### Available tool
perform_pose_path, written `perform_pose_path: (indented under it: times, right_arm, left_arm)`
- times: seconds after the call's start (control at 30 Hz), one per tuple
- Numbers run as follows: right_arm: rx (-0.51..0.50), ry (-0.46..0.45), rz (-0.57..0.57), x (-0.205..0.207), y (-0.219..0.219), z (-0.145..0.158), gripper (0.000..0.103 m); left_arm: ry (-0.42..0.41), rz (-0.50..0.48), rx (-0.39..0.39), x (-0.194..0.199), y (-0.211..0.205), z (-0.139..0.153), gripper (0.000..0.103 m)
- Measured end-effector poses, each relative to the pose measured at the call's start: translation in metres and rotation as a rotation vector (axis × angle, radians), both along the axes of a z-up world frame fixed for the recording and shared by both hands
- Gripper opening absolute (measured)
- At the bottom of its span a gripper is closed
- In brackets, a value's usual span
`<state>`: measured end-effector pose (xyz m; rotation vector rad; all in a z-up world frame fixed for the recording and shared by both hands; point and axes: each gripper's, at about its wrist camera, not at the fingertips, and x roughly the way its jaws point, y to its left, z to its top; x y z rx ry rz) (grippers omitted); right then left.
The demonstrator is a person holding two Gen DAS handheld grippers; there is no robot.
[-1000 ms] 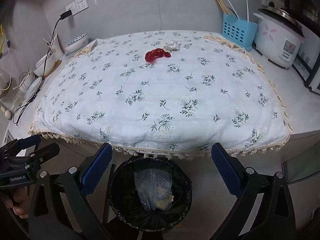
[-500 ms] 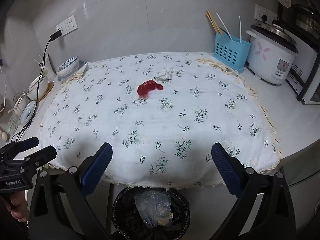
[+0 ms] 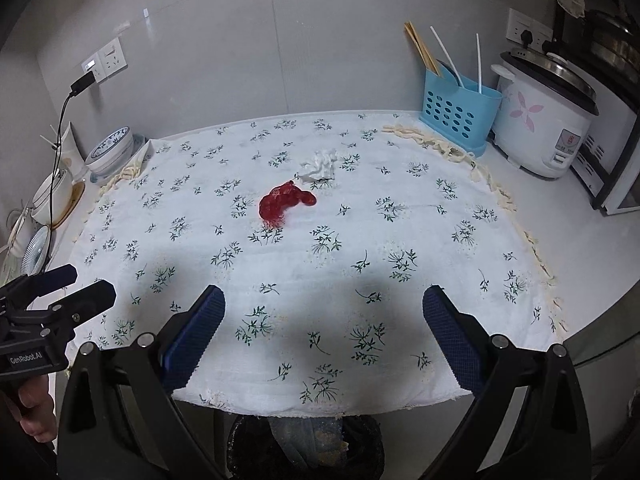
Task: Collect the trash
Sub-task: 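Move both open tools toward the red netting and white tissue, then grasp the red netting with the left tool while the right tool grasps the white tissue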
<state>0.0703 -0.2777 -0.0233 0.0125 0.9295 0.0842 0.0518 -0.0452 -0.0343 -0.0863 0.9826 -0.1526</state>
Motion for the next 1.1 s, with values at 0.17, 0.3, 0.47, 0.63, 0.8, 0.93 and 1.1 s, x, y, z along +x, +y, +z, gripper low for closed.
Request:
perform_pose_path:
  times: [0.17,0.3,0.47,0.63,0.8,0.93,1.1]
  right_arm:
    - [-0.008,0.011,0.001,0.020,0.002,-0.007,0.095]
    - [-0.006,0.033,-0.003,0.038,0.000,-0.018,0.095]
    - [-0.014,0.060,-0.015,0.059,-0.006,-0.032,0.095]
    - [-0.021,0.084,-0.033,0.082,-0.018,-0.043,0.095]
    - [-0.030,0.104,-0.053,0.107,-0.031,-0.053,0.095]
    - [-0.028,0.117,-0.063,0.130,-0.038,-0.060,0.095]
    - [-0.018,0.133,-0.060,0.167,-0.039,-0.065,0.095]
  left_arm:
    - [0.008,-0.019,0.010,0.025,-0.001,-0.008,0.097]
    - [0.034,-0.025,0.009,0.051,-0.001,-0.022,0.097]
    - [0.062,-0.049,0.017,0.088,-0.011,-0.041,0.097]
    - [0.070,-0.079,0.024,0.128,-0.032,-0.055,0.097]
    - [0.075,-0.125,0.058,0.168,-0.060,-0.073,0.096]
    - [0.095,-0.144,0.077,0.195,-0.077,-0.091,0.091]
    - [0.130,-0.157,0.095,0.218,-0.090,-0.112,0.075]
